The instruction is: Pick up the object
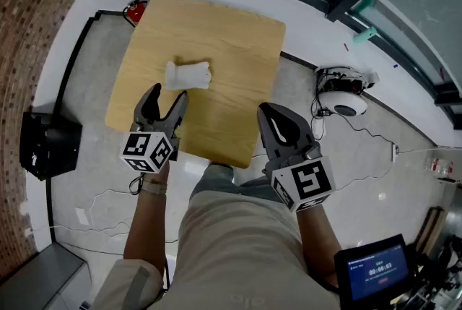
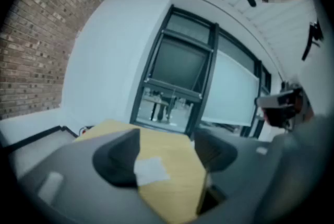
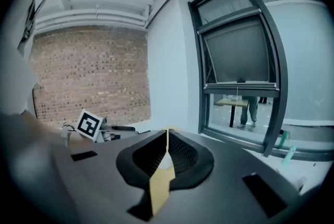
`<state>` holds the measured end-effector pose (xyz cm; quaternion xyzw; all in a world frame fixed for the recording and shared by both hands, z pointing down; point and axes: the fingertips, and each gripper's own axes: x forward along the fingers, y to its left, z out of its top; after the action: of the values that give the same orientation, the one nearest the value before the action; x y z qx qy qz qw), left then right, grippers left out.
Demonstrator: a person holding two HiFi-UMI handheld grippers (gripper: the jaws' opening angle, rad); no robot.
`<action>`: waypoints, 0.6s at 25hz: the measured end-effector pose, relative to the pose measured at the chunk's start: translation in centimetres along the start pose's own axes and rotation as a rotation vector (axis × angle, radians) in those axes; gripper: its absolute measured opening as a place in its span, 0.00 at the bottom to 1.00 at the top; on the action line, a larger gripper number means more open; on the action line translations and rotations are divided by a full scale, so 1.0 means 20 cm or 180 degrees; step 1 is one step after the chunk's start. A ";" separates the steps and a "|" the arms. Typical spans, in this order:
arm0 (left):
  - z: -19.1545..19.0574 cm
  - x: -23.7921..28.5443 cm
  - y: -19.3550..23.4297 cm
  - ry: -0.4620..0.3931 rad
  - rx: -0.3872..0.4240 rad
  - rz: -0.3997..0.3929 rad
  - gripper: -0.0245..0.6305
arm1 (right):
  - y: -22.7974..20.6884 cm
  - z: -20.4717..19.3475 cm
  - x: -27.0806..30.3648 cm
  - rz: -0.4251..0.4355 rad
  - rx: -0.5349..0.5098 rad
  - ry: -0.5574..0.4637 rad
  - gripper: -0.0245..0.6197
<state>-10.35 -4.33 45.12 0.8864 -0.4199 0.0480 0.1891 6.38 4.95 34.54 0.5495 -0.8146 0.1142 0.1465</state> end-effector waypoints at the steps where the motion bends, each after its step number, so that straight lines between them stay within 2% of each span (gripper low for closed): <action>1: -0.04 0.07 0.12 0.0050 0.0022 0.0068 0.52 | 0.00 0.00 0.07 -0.0029 -0.0067 0.0049 0.06; 3: -0.12 0.20 0.35 0.0142 0.0022 0.0196 0.55 | -0.01 -0.01 0.21 -0.0080 -0.0162 0.0138 0.06; 6: -0.27 0.39 0.57 0.0280 -0.0134 0.0339 0.59 | -0.08 -0.01 0.37 -0.0131 -0.0125 0.0226 0.06; 11: -0.51 0.59 0.68 0.0511 -0.0348 0.0468 0.60 | -0.14 -0.01 0.54 -0.0059 0.0036 0.0363 0.06; 15: -0.59 0.67 0.73 0.0494 -0.0503 0.0535 0.60 | -0.14 -0.01 0.67 0.0045 0.0061 0.0440 0.06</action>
<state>-12.02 -18.09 63.58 0.8240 -0.4793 0.0989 0.2856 4.35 -7.57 39.75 0.5359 -0.8052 0.1608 0.1964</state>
